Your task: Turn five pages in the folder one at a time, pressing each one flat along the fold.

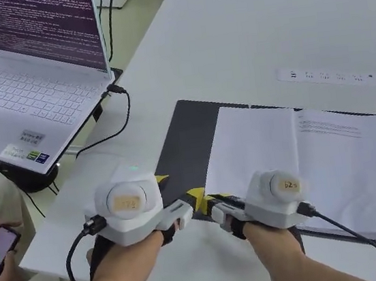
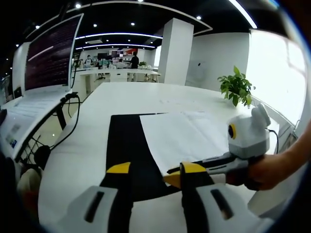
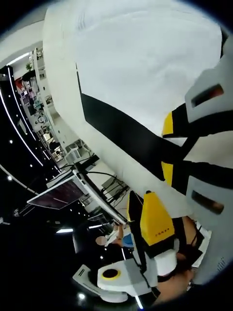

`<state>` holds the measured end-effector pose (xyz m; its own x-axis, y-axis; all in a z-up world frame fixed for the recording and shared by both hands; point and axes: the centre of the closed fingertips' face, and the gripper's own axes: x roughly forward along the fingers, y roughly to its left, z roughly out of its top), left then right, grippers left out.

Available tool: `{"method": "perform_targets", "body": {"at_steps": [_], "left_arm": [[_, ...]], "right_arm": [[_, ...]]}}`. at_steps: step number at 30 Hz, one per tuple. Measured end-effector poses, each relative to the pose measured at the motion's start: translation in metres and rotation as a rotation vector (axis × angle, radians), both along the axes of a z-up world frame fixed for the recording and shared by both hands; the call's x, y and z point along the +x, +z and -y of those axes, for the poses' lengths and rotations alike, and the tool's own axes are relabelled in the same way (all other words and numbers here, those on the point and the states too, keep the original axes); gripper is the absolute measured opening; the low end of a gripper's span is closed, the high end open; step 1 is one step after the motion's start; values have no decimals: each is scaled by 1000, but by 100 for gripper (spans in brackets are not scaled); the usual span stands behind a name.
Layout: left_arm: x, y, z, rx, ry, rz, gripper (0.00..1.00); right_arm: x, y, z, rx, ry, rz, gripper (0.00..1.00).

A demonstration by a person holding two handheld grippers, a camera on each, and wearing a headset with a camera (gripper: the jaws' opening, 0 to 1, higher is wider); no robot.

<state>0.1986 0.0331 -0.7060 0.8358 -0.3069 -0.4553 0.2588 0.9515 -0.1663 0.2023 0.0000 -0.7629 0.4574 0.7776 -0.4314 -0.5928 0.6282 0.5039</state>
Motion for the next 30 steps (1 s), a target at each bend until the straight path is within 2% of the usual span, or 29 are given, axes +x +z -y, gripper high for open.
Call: {"method": "perform_targets", "body": {"at_steps": [3, 5, 7, 9, 11, 12, 14, 16, 20, 25, 28, 29, 30], "left_arm": [[4, 0, 5, -16, 5, 3, 37], [8, -3, 10, -18, -4, -1, 37], [10, -11, 21, -19, -30, -20, 36], [13, -19, 32, -14, -55, -30, 37], [14, -32, 45, -1, -95, -66, 37], [16, -35, 49, 1, -100, -67, 37], [18, -46, 59, 40, -137, -82, 37], [20, -53, 68, 37, -149, -76, 37], [22, -65, 73, 49, -139, -88, 35], [22, -73, 73, 61, -108, -83, 34], [21, -81, 73, 73, -100, -96, 33], [21, -79, 72, 99, -100, -69, 32], [19, -81, 73, 91, -97, -84, 32]], "right_arm": [[5, 7, 21, -39, 11, 65, 12], [11, 10, 35, -41, -2, 76, 12], [20, 13, 52, -46, -22, 94, 11], [28, 14, 67, -56, -42, 98, 11], [38, 17, 83, -46, -80, 97, 11], [43, 17, 90, -54, -89, 100, 11], [49, 16, 99, -64, -89, 103, 11], [56, 17, 108, -68, -93, 105, 11], [65, 16, 117, -77, -92, 106, 11], [77, 14, 128, -75, -95, 101, 10], [82, 10, 132, -80, -92, 94, 8], [83, 8, 133, -81, -92, 89, 8], [85, 7, 134, -82, -92, 88, 7]]}}
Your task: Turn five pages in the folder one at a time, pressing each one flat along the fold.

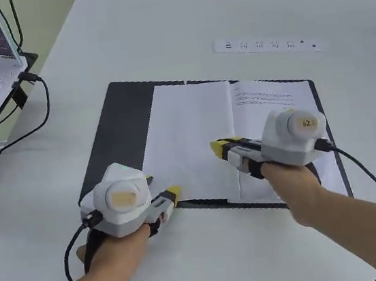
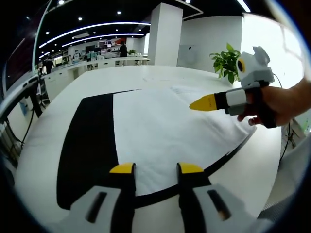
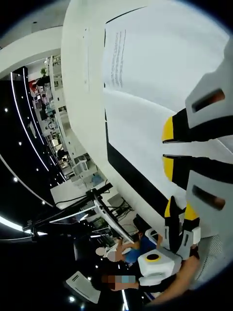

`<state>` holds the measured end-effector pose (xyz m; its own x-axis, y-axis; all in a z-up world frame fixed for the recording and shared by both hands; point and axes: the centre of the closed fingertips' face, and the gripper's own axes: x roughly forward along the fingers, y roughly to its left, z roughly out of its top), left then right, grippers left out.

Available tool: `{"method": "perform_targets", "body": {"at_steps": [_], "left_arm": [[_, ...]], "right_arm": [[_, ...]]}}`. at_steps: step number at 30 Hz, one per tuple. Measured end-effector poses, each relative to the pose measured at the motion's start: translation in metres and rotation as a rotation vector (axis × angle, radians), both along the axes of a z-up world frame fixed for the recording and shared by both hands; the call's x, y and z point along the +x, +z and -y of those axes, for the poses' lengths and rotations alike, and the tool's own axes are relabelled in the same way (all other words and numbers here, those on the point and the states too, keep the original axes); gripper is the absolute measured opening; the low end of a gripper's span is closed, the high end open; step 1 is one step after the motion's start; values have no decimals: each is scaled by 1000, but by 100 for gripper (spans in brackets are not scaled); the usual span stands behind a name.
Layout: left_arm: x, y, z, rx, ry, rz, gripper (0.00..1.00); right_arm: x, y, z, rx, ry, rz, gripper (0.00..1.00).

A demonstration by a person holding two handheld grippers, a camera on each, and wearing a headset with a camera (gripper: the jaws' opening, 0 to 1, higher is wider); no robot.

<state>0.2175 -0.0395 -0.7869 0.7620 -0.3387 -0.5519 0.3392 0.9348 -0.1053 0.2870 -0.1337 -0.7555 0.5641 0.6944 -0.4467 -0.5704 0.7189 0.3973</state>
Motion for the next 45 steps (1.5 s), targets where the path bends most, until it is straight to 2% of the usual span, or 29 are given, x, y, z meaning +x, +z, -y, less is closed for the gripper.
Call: {"method": "perform_targets", "body": {"at_steps": [2, 4, 5, 6, 7, 15, 18, 21, 23, 31, 35, 45], "left_arm": [[0, 0, -1, 8, 3, 17, 31], [1, -2, -3, 76, -36, 54, 29], [1, -1, -1, 82, -60, 72, 30], [0, -2, -3, 44, -28, 59, 30], [-1, -2, -3, 47, -33, 66, 30], [0, -2, -1, 48, -44, 92, 31], [1, -2, -1, 47, -42, 94, 31], [1, -2, -2, 47, -39, 95, 31], [2, -3, -2, 49, -39, 96, 31], [2, -4, -2, 52, -38, 95, 31], [2, -4, -2, 54, -41, 97, 31], [2, -3, -3, 49, -33, 103, 31]], "right_arm": [[5, -2, 2, 9, -5, -10, 7], [11, -6, 3, 6, -3, -23, 6], [14, -8, 4, 11, -5, -34, 4], [16, -9, 5, 25, -16, -55, 3], [23, -11, 8, 51, -47, -79, 2], [50, -14, 20, 67, -77, -88, 0], [52, -16, 22, 66, -89, -98, 0], [53, -13, 22, 80, -97, -92, 0], [55, -12, 22, 66, -94, -76, 0], [73, -10, 21, 79, -118, -56, 0], [87, -10, 17, 93, -130, -44, 0], [115, -7, 18, 69, -154, -32, 0]]}}
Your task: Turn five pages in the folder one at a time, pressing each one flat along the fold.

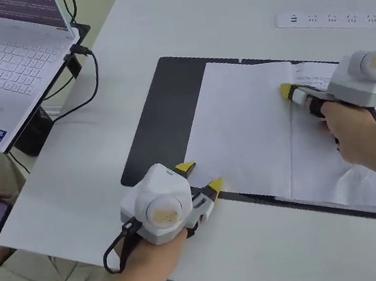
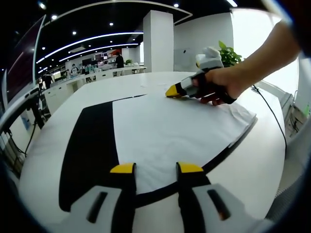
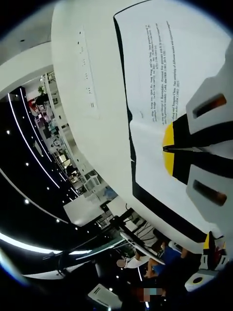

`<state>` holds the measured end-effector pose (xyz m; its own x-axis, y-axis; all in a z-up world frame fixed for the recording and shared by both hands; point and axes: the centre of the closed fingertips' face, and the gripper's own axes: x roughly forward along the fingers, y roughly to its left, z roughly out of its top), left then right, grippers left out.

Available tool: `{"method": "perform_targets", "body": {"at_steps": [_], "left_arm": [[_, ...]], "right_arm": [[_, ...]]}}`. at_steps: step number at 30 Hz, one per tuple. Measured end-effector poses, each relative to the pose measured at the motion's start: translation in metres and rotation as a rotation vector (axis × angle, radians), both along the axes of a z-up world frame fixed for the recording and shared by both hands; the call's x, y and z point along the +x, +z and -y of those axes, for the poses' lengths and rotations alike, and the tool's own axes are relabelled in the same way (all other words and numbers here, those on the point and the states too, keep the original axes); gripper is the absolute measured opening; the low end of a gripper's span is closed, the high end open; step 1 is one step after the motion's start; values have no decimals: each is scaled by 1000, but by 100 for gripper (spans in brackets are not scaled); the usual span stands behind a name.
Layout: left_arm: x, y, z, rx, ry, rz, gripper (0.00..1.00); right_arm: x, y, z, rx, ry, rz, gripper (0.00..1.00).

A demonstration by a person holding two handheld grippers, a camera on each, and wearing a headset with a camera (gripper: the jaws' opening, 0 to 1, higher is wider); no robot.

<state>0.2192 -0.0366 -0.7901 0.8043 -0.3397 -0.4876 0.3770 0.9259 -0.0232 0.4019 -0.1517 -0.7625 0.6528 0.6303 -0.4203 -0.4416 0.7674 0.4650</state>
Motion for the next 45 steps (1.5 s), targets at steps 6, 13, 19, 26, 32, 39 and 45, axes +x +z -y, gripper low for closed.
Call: {"method": "perform_targets", "body": {"at_steps": [6, 13, 19, 26, 32, 39, 45], "left_arm": [[0, 1, 0, 0, -1, 4, 31], [0, 1, 0, -2, -2, 7, 31], [-1, 1, 0, -2, -4, 7, 31], [-1, 1, 0, -4, -3, 9, 31], [0, 0, 0, -6, -3, 11, 31], [-1, 0, 0, -8, -2, 13, 31], [-1, 0, 0, -8, -2, 15, 31]], "right_arm": [[26, -3, 6, -6, -36, 18, 0], [45, -2, 9, -27, -76, 47, 0], [72, -13, 15, -37, -93, 49, 0], [76, -21, 18, -30, -87, 36, 0], [58, -21, 17, -15, -61, 19, 0], [23, -12, 10, -11, -39, 13, 0], [-4, -7, 10, -7, -18, 2, 0]]}}
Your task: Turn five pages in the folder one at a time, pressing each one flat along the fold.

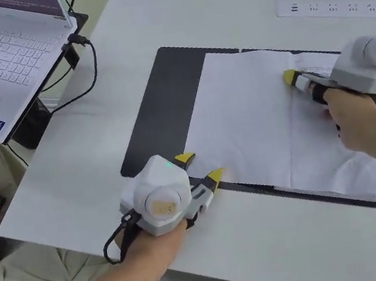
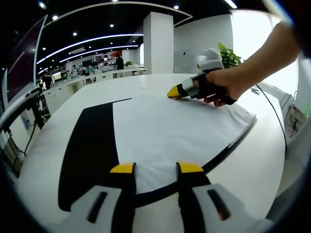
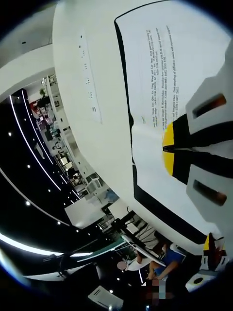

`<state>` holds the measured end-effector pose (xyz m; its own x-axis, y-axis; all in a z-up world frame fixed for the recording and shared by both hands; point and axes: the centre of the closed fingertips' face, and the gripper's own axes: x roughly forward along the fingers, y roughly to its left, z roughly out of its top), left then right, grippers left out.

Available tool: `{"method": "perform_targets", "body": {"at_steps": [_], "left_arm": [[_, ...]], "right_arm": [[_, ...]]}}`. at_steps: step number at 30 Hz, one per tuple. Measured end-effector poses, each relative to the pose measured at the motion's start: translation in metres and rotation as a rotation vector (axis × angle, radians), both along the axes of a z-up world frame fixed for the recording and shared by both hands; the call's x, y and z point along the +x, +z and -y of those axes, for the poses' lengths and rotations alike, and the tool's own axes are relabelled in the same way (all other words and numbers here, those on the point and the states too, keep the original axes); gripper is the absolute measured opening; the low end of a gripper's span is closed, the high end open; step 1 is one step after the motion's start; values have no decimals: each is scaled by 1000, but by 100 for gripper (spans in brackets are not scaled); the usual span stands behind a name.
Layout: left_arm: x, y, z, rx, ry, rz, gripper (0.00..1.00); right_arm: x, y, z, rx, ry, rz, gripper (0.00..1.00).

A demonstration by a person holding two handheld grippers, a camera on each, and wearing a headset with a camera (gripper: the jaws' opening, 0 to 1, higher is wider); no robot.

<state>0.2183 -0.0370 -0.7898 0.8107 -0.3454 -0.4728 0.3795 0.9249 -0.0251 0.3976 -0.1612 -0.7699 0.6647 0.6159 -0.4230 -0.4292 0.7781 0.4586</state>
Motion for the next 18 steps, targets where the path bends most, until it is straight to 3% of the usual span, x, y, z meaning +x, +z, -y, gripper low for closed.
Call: {"method": "perform_targets", "body": {"at_steps": [4, 6, 9, 18], "left_arm": [[0, 0, 0, -1, 0, 2, 31], [0, 0, 0, -1, 0, 1, 31], [0, -1, 0, -1, 1, -1, 31], [0, -1, 0, 0, 2, -3, 31]], "right_arm": [[-19, 5, -2, 9, 5, -15, 0], [-16, 4, -3, 6, 23, -12, 0], [-23, 6, -1, 28, 7, -16, 0], [-46, 4, 0, 19, 38, -23, 0]]}}
